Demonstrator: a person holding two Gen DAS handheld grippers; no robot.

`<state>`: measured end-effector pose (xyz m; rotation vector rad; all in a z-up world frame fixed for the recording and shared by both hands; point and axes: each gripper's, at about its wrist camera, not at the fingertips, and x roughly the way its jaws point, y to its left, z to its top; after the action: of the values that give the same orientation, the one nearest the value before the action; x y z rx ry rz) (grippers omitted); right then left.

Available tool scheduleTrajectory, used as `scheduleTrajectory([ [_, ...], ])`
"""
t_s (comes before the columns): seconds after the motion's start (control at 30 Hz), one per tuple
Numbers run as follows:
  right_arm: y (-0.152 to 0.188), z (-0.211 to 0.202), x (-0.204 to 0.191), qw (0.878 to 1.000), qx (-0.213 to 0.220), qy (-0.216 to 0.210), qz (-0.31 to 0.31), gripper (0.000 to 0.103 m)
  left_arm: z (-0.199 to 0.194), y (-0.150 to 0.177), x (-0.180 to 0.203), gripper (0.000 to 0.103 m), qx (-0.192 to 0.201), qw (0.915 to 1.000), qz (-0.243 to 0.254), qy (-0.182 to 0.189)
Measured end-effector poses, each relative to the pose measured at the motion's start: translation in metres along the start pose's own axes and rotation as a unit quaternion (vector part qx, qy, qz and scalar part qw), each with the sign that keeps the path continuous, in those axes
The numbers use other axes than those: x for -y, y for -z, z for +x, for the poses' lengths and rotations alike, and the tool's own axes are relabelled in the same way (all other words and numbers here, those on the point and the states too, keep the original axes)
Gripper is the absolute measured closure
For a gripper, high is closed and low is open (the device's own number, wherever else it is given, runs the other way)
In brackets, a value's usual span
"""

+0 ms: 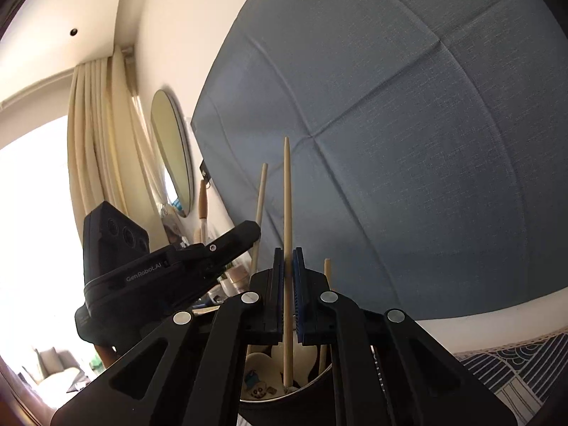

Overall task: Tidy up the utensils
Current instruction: 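Lower the chopsticks upright into the black holder with both grippers, then open both grippers to release the chopsticks in the holder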

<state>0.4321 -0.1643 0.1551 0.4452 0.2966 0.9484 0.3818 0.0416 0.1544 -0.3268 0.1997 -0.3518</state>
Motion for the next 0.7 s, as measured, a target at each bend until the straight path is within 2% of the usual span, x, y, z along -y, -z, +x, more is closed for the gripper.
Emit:
scheduleTrajectory([
  [0.27,0.009,0.008,-0.004,0.999,-0.038,0.024,-0.017,0.098,-0.006,0.007,-0.002,0.098,-0.008,0.9999,0.010,-0.002],
  [0.7,0.017,-0.008,-0.026,0.987,-0.118,0.076,-0.073,0.098,-0.031,0.015,0.004,0.098,-0.036,0.9973,0.054,-0.036],
])
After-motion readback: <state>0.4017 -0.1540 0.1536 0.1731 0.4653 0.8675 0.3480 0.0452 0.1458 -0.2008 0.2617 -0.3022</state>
